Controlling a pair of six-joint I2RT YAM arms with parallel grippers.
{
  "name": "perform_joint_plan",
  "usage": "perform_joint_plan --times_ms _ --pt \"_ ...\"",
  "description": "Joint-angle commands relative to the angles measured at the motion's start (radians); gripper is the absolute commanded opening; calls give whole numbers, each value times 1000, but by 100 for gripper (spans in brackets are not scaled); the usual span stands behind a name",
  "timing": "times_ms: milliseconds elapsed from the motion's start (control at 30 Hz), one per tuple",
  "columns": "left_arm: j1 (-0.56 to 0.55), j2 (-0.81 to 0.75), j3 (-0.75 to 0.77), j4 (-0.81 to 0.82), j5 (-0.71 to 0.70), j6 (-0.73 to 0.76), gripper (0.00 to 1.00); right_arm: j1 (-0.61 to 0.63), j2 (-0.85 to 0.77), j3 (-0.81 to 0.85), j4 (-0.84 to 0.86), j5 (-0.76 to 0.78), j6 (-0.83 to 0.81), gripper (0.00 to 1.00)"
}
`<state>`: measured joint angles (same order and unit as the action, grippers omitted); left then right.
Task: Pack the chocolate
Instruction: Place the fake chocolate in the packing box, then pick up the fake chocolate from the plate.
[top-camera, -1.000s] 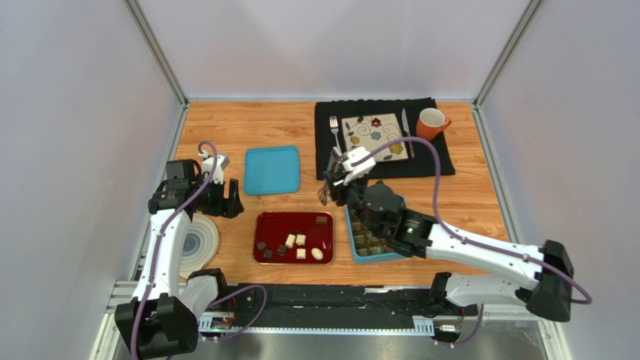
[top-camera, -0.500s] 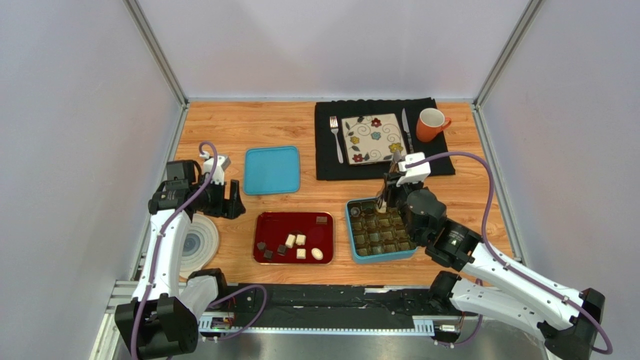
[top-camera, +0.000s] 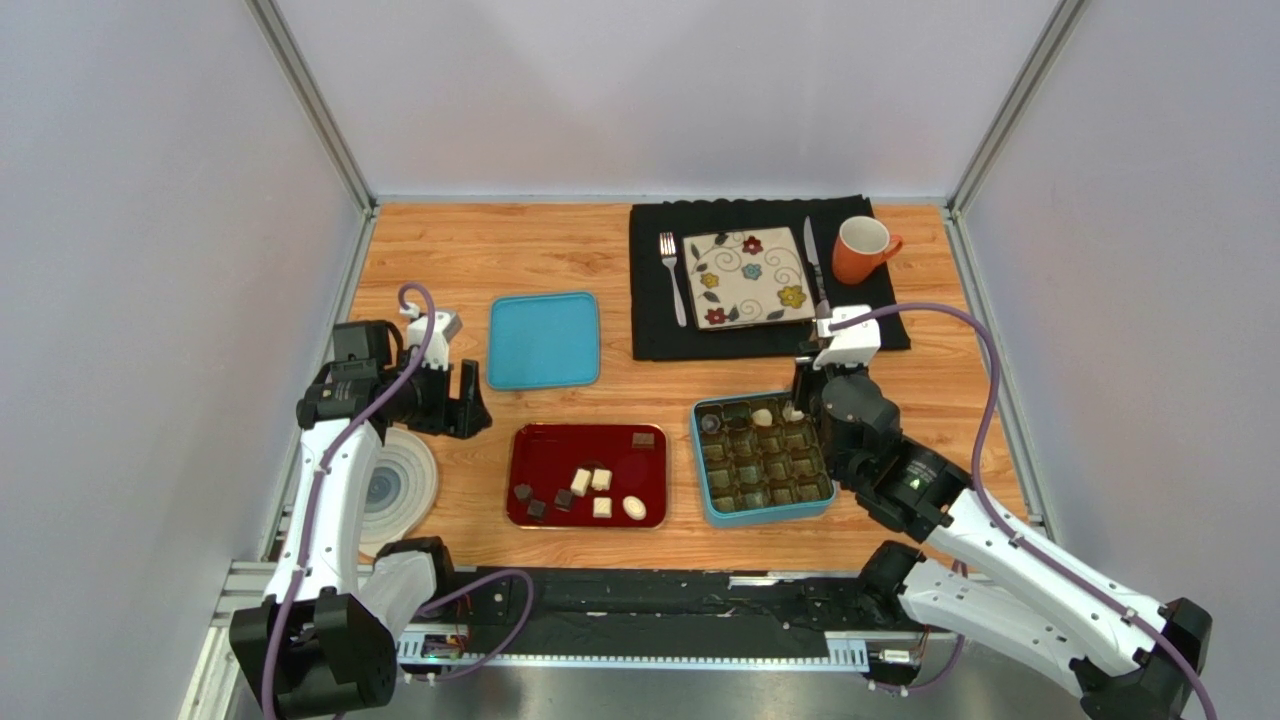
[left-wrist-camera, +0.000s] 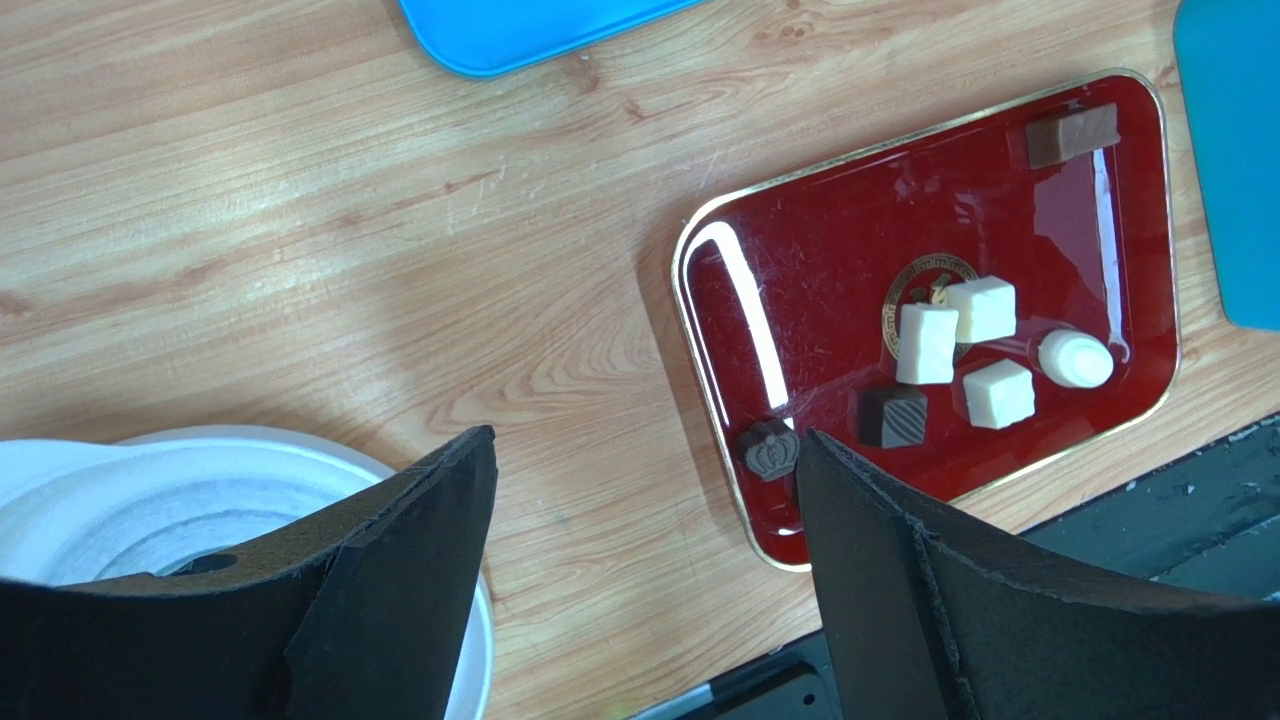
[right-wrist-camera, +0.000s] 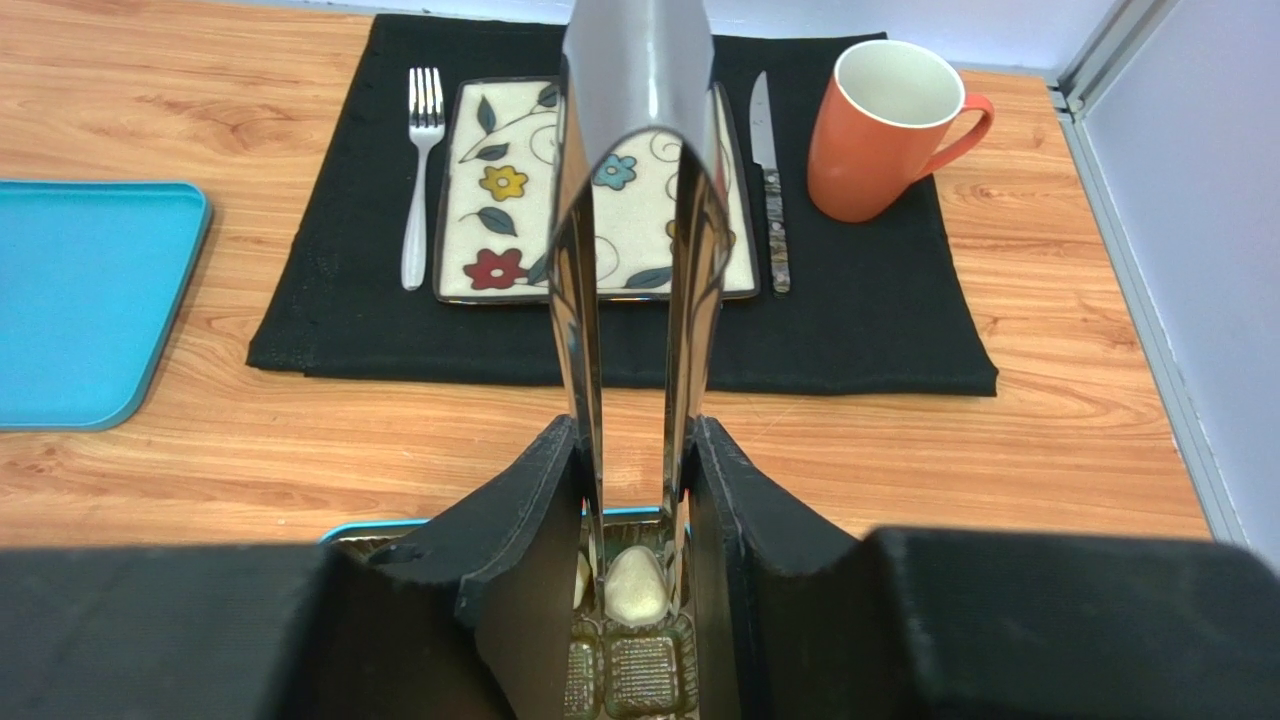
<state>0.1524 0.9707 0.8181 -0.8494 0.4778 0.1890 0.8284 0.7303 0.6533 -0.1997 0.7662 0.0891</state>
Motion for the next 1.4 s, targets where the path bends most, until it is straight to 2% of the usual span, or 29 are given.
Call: perform_joint_plan --times_ms 0,67,167,233,300,433,500,600,733,1033,1167,1367 --pt "7 -20 0 0 24 24 82 -21 1 2 14 25 20 32" --pt "7 -21 0 -2 24 27 82 -29 6 -1 25 25 24 32" --pt "7 -20 0 0 24 29 82 -38 12 -9 46 19 23 38" --pt "7 -20 0 -4 24 27 82 -41 18 -12 55 21 20 46" --pt "7 -20 3 -5 24 29 82 -43 29 -17 69 21 18 47" --pt "7 -20 9 -7 25 27 82 -43 27 -24 100 10 17 47" --pt "7 -20 10 -7 24 29 82 -43 12 -24 108 2 20 43" --pt "7 -18 9 -7 24 29 82 -41 -14 -9 111 -63 29 38" --pt "7 -18 12 -7 27 24 82 -29 -58 3 137 -184 44 37" --pt "7 -15 26 -13 30 20 82 172 -2 51 219 -174 -11 33" --pt "7 -15 29 -16 33 18 82 297 73 81 270 -143 -32 33" --pt "7 -21 38 -25 33 20 82 393 225 115 384 -131 -37 33"
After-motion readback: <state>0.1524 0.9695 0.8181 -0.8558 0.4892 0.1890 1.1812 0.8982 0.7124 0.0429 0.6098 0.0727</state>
